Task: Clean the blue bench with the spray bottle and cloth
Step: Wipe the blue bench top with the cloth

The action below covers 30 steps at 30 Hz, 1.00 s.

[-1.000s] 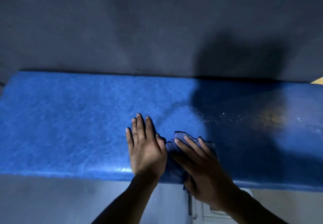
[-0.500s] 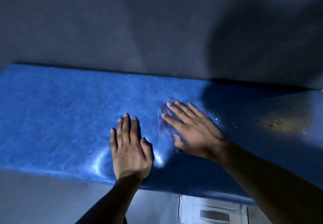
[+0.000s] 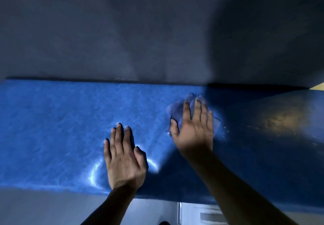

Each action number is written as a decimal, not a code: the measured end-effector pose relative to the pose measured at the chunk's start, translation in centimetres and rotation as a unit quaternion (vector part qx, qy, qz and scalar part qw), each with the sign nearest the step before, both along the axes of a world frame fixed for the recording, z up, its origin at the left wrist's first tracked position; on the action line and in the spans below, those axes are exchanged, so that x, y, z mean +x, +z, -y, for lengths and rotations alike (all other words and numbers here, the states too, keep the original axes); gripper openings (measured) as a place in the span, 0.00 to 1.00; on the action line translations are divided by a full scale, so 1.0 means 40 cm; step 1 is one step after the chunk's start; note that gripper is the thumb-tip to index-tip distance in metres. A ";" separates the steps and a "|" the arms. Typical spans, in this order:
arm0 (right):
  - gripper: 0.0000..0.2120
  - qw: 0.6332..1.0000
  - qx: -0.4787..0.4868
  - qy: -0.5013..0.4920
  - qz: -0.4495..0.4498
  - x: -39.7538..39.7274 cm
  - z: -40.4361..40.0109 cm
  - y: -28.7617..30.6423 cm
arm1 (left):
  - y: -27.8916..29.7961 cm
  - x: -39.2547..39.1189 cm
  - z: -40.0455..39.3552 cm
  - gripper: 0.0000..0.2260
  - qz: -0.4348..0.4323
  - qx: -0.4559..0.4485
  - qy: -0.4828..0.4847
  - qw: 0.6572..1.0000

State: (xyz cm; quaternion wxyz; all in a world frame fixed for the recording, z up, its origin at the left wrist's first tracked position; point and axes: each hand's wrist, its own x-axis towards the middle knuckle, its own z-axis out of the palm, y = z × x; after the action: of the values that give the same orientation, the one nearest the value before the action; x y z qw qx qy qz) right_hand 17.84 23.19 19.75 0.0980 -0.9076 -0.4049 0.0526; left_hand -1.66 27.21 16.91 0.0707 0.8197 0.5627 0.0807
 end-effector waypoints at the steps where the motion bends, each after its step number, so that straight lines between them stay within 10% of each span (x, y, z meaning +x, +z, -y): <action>1: 0.36 1.000 0.009 0.006 -0.001 -0.016 0.037 0.003 | 0.003 -0.001 0.000 0.30 -0.001 -0.003 0.000 1.000; 20: 0.34 0.897 -0.014 0.441 0.033 0.173 0.416 0.024 | 0.036 0.234 0.190 0.26 0.002 -0.033 -0.150 0.988; 30: 0.35 0.940 -0.072 0.324 0.077 0.303 0.179 0.013 | 0.009 0.247 0.196 0.28 0.000 -0.002 -0.122 0.993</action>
State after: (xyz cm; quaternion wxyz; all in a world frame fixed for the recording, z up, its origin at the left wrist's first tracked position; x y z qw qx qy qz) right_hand 29.98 16.02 20.28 -0.0221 -0.7330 -0.6787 0.0403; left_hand 8.21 19.37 17.28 0.0818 0.8820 0.4588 0.0697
